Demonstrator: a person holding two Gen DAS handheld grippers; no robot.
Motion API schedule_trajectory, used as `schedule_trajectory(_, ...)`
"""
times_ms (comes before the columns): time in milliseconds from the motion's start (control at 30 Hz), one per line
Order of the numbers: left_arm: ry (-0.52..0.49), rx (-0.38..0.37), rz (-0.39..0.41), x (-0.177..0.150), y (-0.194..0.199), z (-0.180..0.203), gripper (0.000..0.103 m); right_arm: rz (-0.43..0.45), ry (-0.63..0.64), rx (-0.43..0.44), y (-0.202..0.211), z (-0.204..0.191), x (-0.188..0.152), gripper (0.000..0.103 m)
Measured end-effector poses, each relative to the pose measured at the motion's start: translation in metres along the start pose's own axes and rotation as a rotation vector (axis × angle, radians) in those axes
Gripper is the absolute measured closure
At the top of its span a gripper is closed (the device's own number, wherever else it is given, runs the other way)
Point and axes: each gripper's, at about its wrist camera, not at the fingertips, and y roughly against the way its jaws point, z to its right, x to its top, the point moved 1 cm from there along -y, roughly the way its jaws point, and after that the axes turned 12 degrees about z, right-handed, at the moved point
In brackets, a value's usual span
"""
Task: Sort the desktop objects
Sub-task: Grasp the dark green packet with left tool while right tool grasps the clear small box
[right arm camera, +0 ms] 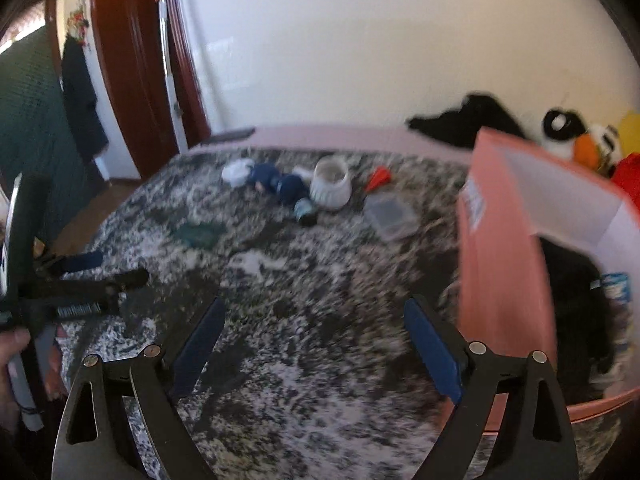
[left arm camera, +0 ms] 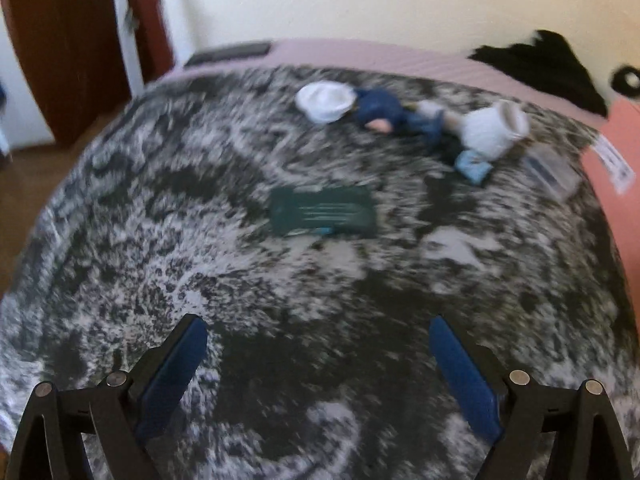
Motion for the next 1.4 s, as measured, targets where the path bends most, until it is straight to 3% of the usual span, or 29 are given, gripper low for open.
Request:
schedule_trajectory(200,0.164,-0.054,-0.115,0.001,-0.058,-0.022,0.009,-0.085,0.025,-0.121,-0.057,0.009,-0.018,0.010)
schedule_trajectory(333,0.146,-0.036,-0.150,0.005,-0.085,-0.015,0.009,-0.152,0.008,-0.198,-0.091,0.027,-0.032,0.010)
schedule_trajectory(433,0.100,-0.001,-0.141,0.012,-0.101,-0.005,0.009,-0.193,-0.024,-0.241,-0.116,0.043,-0.038,0.008)
schedule_trajectory(600,0.029,0.048,-0.092,0.023,-0.124,0.004,0.006,-0.162,-0.039,-0.264,-0.145,0.055,-0.028,0.000)
schedule_trajectory(800,0.044,0.054,-0.035,0.028,-0.130,-0.001,0.006,-0.152,-0.086,-0.281,-0.178,0.074,-0.004,0.000)
schedule_trajectory(1100,-0.031,-0.029,0.018,0.037,-0.142,0.004,0.002,-0.134,-0.107,-0.279,-0.216,0.092,0.024,0.000)
schedule_trajectory(1167,-0.069,-0.067,0.024,0.037,-0.141,0.008,0.015,-0.126,-0.100,-0.270,-0.218,0.091,0.026,0.003)
schedule_trajectory(1200,-0.094,-0.089,0.026,0.037,-0.138,0.012,0.031,-0.119,-0.096,-0.266,-0.217,0.091,0.027,0.008)
schedule_trajectory(1233,-0.104,-0.104,0.023,0.038,-0.134,0.015,0.056,-0.112,-0.092,-0.262,-0.217,0.090,0.027,0.021)
schedule_trajectory(1267,-0.115,-0.120,0.021,0.038,-0.131,0.018,0.056,-0.101,-0.077,-0.268,-0.213,0.087,0.028,0.037)
schedule_trajectory(1400,-0.115,-0.132,0.015,0.033,-0.118,0.024,0.056,-0.087,-0.062,-0.258,-0.204,0.082,0.025,0.044)
